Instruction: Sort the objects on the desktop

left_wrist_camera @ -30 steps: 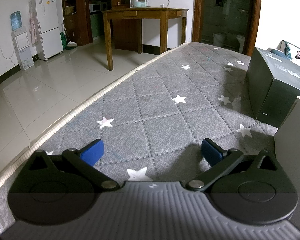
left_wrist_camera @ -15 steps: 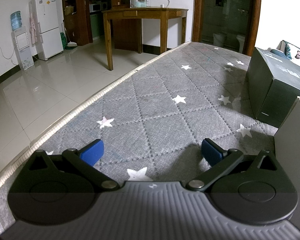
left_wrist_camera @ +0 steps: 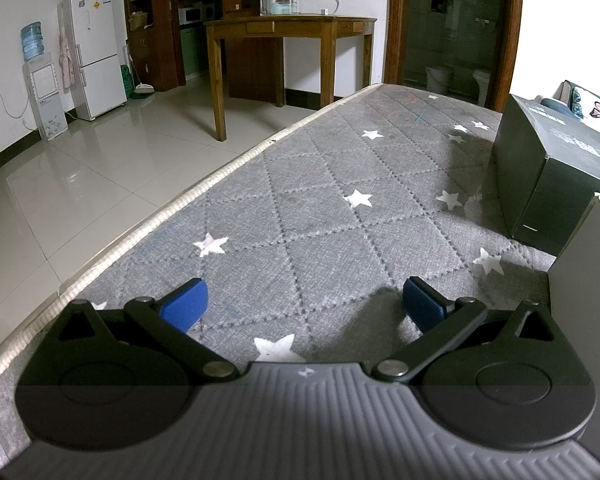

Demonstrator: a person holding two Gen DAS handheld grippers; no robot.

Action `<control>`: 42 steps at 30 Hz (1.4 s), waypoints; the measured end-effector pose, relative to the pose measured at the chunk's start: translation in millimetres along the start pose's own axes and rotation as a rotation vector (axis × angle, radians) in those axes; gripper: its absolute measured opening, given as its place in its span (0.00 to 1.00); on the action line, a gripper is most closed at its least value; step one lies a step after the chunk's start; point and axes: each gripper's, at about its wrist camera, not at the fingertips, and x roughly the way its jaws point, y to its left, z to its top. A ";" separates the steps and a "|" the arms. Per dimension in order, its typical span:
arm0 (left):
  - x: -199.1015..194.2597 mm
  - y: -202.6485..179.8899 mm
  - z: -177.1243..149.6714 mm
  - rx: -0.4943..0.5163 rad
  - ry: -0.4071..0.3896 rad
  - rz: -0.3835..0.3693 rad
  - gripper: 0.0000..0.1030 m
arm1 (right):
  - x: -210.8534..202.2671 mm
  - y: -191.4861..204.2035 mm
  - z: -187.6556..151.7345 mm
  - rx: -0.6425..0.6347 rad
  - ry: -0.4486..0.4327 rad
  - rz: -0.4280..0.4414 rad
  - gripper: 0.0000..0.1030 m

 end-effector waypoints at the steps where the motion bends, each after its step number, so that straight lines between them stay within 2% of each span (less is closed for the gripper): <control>1: 0.0 0.0 0.0 0.000 0.000 0.000 1.00 | 0.0 0.0 0.0 0.000 0.000 0.000 1.00; 27: 0.1 0.0 0.1 0.000 0.000 0.000 1.00 | -1.7 -2.0 -0.7 0.013 -0.005 -0.003 1.00; 42: 0.2 0.1 0.2 0.000 0.000 0.000 1.00 | -17.0 -45.8 -7.4 0.143 -0.045 -0.187 1.00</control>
